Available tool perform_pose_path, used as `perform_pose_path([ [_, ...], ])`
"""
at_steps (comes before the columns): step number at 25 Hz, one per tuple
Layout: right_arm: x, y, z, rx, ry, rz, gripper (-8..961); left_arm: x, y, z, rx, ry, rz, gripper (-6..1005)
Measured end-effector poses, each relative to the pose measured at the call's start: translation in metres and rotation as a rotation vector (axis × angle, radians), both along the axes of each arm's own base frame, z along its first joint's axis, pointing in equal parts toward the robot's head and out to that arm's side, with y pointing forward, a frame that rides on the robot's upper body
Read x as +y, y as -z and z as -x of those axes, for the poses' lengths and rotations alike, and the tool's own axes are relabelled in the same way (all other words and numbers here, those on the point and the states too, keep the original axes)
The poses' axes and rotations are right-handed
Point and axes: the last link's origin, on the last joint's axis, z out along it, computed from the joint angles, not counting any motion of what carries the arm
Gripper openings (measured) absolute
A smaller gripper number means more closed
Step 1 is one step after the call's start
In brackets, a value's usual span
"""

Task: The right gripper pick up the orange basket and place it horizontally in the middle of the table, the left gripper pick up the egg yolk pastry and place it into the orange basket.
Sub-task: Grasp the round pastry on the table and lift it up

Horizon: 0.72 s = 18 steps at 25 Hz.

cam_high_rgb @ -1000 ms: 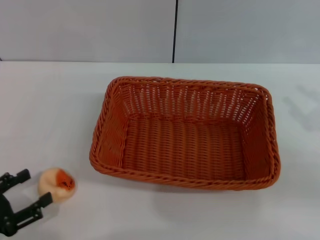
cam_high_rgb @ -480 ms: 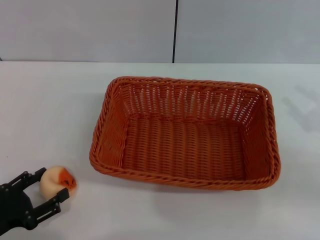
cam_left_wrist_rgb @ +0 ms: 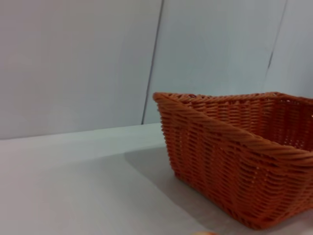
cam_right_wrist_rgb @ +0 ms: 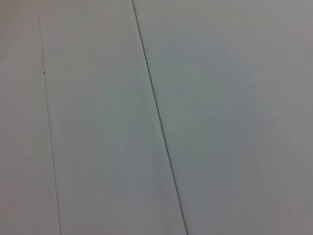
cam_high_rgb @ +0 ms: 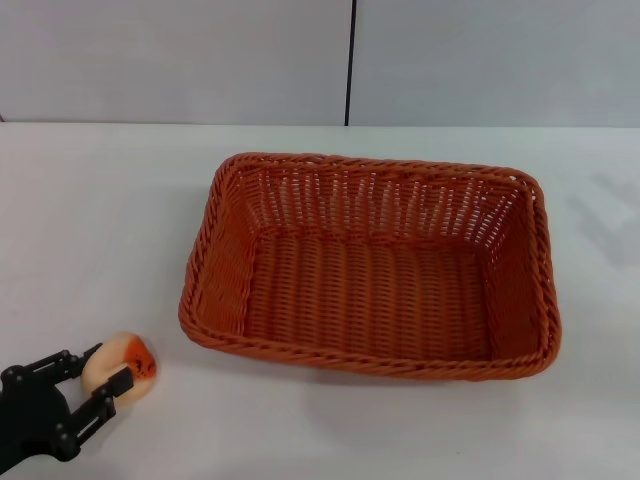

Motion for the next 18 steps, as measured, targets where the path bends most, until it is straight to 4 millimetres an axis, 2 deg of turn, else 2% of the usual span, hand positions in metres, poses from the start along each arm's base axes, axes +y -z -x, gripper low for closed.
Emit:
perform_pose_path([
  [2, 0.0, 0.0, -0.001, 0.003, 0.003, 0.0, 585, 0.0, 0.0, 0.0, 0.004, 0.005, -0.001, 471],
  [7, 0.0, 0.0, -0.001, 0.005, 0.006, -0.002, 585, -0.001, 0.0, -0.001, -0.005, 0.009, -0.009, 354],
  [12, -0.001, -0.001, -0.002, 0.007, 0.007, -0.005, 585, 0.003, -0.009, -0.002, -0.03, -0.005, -0.074, 323],
  [17, -0.003, -0.002, -0.002, 0.012, 0.0, -0.009, 585, 0.007, -0.027, -0.004, -0.078, -0.005, -0.192, 289],
  [18, -0.004, -0.002, -0.002, 0.013, -0.001, -0.01, 585, 0.012, -0.037, -0.01, -0.113, 0.029, -0.248, 279],
])
